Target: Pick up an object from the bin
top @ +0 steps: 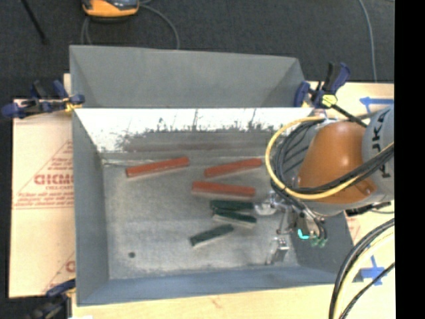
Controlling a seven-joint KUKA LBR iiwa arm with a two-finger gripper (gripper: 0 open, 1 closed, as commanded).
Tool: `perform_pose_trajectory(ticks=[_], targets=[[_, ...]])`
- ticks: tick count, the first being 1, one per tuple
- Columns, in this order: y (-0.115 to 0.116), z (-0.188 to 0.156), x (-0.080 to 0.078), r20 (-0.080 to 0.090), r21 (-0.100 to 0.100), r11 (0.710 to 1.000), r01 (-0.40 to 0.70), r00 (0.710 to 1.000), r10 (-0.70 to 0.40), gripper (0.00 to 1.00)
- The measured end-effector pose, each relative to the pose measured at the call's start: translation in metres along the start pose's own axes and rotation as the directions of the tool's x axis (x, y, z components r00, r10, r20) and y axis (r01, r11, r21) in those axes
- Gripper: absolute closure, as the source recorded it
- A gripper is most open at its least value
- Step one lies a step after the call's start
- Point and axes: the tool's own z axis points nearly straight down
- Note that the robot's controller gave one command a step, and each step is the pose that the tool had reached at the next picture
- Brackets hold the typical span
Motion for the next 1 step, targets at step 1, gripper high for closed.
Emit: perform_pose_trajectory(ticks=[1], targets=[[0.0002,-0.0033,-0.0021,0.007,0.001,1.000,0.006,1.000,-0.006,1.00]])
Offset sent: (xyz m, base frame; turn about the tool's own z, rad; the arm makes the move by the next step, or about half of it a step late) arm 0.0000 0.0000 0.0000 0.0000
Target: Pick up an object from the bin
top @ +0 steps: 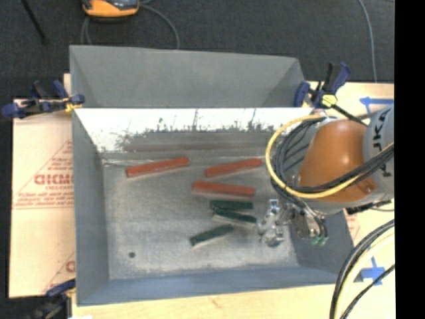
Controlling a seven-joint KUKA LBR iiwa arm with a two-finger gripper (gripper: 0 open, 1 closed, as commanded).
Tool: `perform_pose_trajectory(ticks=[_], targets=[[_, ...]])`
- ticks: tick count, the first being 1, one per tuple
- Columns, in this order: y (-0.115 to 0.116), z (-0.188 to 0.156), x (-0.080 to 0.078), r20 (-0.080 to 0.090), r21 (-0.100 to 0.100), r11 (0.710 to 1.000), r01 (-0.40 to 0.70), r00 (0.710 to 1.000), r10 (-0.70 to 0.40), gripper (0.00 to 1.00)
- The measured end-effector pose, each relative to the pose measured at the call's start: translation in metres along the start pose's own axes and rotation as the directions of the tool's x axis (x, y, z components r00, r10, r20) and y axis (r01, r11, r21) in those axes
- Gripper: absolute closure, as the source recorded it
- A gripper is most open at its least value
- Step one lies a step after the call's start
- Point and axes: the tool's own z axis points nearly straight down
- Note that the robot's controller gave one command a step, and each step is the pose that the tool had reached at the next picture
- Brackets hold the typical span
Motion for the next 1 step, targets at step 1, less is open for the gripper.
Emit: perform_pose_trajectory(ticks=[1], targets=[[0.0000,0.0000,0.0000,0.000,0.000,1.000,0.001,1.000,-0.001,1.00]])
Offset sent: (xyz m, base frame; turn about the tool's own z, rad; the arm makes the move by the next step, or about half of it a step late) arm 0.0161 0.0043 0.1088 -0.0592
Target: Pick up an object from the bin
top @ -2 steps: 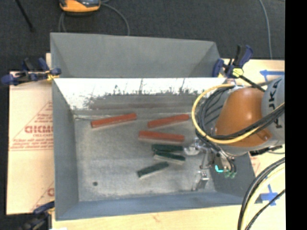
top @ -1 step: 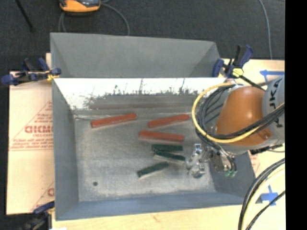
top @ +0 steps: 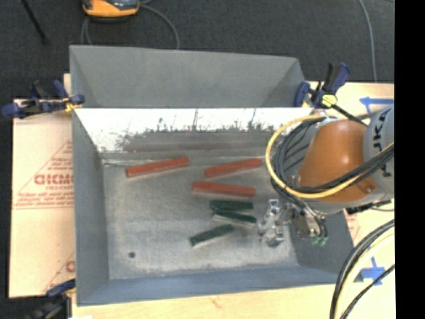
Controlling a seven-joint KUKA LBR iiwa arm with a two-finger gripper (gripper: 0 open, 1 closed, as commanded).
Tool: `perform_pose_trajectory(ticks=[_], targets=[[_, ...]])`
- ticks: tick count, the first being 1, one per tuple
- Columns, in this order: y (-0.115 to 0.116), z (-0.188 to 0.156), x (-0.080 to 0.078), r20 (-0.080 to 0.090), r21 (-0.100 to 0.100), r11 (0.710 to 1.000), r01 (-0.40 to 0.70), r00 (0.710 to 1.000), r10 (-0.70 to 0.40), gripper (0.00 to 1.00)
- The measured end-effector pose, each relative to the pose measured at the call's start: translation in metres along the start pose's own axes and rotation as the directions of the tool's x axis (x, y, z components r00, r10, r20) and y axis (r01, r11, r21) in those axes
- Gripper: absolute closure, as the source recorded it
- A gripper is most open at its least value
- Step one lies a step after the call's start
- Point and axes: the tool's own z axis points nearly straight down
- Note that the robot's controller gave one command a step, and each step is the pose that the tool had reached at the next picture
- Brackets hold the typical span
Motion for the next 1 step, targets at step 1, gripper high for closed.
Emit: perform_pose_trajectory(ticks=[1], targets=[[0.0013,-0.0425,-0.0052,-0.008,-0.001,1.000,0.021,1.000,-0.021,1.00]])
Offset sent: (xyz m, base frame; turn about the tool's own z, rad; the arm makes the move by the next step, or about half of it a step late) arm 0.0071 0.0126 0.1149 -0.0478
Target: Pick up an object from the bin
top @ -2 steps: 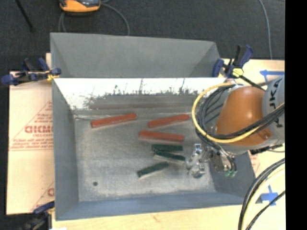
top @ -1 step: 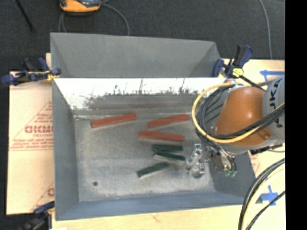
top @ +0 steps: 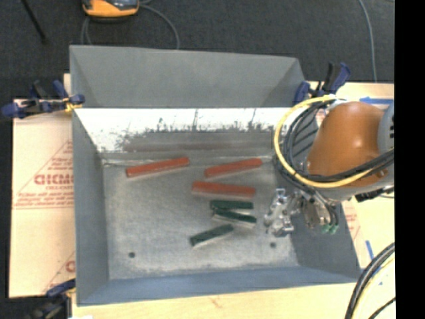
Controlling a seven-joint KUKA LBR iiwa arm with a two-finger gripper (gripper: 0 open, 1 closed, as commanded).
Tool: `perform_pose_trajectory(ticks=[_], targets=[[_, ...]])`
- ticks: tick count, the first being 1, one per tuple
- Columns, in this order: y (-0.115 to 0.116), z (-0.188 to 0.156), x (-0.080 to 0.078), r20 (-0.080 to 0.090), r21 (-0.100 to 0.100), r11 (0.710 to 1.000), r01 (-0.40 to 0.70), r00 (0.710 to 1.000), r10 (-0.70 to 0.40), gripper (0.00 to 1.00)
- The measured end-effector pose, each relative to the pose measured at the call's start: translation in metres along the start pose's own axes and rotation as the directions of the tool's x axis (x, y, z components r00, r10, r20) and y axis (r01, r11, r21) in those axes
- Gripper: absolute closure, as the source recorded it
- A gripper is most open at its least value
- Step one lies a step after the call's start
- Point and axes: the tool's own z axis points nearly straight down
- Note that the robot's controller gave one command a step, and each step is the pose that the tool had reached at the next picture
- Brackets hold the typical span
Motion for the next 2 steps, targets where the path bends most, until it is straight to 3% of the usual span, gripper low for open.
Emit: perform_pose_trajectory(ticks=[1,2], targets=[[0.009,-0.072,-0.002,0.008,0.001,1.000,0.025,1.000,-0.025,1.00],[0.015,-0.028,-0.005,0.009,0.000,0.998,-0.056,0.998,0.056,0.00]])
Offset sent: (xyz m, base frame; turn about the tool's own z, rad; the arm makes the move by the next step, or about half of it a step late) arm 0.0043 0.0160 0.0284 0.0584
